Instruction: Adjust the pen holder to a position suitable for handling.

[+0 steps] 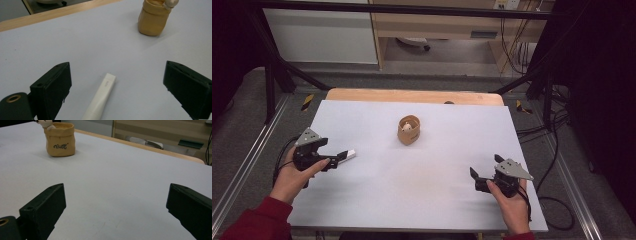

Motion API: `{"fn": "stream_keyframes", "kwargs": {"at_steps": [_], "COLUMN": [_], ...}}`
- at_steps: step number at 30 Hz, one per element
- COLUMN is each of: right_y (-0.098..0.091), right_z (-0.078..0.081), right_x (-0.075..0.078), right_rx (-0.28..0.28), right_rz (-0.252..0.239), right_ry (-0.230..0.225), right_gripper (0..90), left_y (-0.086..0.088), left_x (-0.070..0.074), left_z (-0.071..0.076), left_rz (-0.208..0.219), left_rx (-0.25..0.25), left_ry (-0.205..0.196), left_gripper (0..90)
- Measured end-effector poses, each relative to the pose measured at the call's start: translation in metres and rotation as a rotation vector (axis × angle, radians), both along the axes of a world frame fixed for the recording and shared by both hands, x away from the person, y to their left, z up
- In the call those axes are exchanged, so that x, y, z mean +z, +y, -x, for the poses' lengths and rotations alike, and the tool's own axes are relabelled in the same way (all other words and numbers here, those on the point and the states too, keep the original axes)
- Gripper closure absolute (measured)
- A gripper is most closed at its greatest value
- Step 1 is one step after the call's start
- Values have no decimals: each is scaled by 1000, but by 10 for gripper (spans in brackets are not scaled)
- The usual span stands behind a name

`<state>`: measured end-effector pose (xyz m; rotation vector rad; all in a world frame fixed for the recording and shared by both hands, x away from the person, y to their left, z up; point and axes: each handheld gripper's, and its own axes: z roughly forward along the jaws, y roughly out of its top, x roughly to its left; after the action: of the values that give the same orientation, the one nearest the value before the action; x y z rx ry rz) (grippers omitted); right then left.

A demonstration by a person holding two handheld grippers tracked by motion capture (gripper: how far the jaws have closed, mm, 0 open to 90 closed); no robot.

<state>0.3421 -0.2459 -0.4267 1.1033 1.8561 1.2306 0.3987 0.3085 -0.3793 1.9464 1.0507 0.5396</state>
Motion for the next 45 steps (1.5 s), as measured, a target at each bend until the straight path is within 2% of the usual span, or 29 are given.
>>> {"fn": "stream_keyframes", "kwargs": {"at_steps": [1,6,13,16,21,24,27,34,45], "right_y": [0,1,4,5,7,7,8,10,12], "right_z": [0,0,-1,-1,-1,-1,-2,-2,-2], "right_x": [0,0,-1,-1,-2,-2,-3,-3,-5], "right_rx": [0,1,11,17,25,24,26,32,40], "right_rz": [0,4,15,18,23,25,26,39,45], "right_ry": [0,1,10,12,16,20,23,32,44], "right_gripper": [30,30,29,28,28,27,27,27,28], "left_y": [0,-1,-2,0,2,2,1,-3,-6], "left_x": [0,2,-1,-4,-7,-10,-13,-21,-31], "left_z": [-2,-9,-14,-17,-24,-29,-33,-39,-42], "left_rz": [0,-56,-73,-75,-93,-112,-123,-185,-223], "left_rx": [-3,-28,-44,-70,-64,-22,-33,-52,-75], "left_ry": [8,27,43,55,58,73,96,115,163], "left_gripper": [84,83,80,83,71,73,76,75,79]}}
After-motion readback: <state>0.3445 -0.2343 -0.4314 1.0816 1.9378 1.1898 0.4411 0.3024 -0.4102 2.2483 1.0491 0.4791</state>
